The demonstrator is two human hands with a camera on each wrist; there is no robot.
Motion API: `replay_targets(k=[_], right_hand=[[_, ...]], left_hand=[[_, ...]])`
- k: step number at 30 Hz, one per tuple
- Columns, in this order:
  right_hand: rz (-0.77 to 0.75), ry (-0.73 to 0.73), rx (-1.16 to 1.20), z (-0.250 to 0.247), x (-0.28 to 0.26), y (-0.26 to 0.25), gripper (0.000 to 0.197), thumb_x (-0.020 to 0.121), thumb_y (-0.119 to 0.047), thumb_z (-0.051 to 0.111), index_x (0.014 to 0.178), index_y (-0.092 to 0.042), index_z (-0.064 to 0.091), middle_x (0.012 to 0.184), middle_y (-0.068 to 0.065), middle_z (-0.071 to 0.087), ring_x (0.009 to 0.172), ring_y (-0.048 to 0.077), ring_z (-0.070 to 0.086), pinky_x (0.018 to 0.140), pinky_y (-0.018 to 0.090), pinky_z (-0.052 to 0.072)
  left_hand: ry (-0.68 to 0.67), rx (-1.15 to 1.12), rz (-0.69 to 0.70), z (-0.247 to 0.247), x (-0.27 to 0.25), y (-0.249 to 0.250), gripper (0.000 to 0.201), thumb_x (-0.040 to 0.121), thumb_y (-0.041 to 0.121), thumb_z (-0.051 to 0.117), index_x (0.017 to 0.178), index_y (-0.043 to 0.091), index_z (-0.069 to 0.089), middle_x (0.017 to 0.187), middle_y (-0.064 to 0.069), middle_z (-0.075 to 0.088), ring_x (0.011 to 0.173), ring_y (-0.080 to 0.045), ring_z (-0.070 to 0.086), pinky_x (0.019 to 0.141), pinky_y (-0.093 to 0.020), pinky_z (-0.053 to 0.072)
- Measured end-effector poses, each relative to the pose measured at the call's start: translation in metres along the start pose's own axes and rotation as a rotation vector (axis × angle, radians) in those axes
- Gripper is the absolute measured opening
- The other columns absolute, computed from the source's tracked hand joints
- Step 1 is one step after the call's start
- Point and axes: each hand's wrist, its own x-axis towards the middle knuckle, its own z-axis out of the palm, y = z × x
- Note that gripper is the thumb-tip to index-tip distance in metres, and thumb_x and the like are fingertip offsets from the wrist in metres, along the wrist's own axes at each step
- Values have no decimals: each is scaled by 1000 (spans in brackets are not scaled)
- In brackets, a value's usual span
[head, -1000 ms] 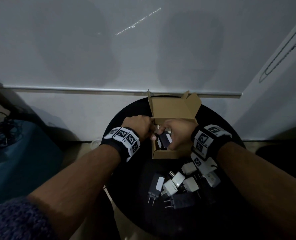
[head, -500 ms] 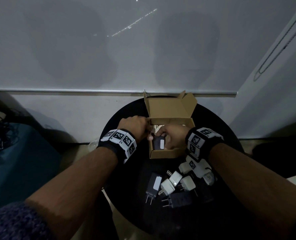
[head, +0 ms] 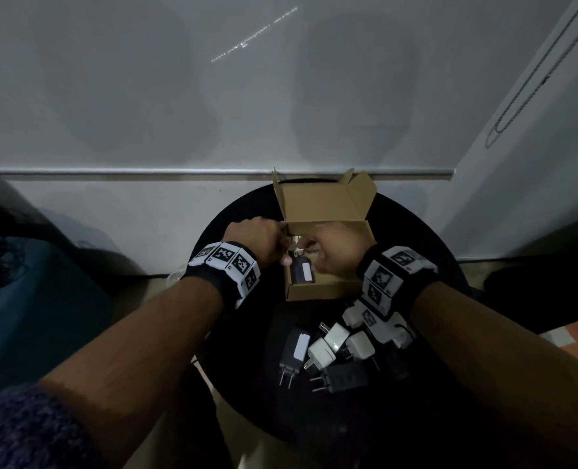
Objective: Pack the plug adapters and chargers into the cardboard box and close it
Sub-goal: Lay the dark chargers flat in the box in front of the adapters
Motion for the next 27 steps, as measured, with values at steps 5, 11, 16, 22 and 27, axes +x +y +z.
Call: replay_targets(k=[5,11,16,22,27], right_hand=[[-251,-136,150,28,-59,-27,42,79,-24,75,119,-17,63,112,-1,64,89,5,53,74,17,41],[-439,-253,-276,63,-68,-41,61,86,-16,65,140,-33,41,144,-6,41,125,18,41,97,34,34],[-492,-202,-400,67,-57,-43,49,87,-16,64,133,-28,50,132,-5,53,119,19,45,91,34,37],[-503,-1,-116,53,-63,-31,41,82,-20,69,122,-22,59,115,-1,62,103,20,55,88,35,47],[-204,128,156,-7,-61,-1,42,83,-27,69,124,-20,58,119,-2,63,108,13,57,94,34,49]], left_hand=[[16,0,-15,-2,-2,2,47,79,56,65,124,44,62,133,7,62,114,-26,62,88,-38,48],[-1,25,-7,-6,-8,4,42,78,57,65,119,47,65,140,12,57,117,-24,61,85,-36,46],[-5,35,-7,-5,-7,5,45,78,58,64,121,44,64,138,10,58,115,-25,62,85,-38,46],[-14,-1,-4,-7,-9,4,46,79,54,68,124,45,62,141,12,57,118,-24,61,89,-37,46],[-6,-19,-16,-9,-12,6,45,79,51,69,123,42,63,135,8,61,113,-25,63,88,-37,47]])
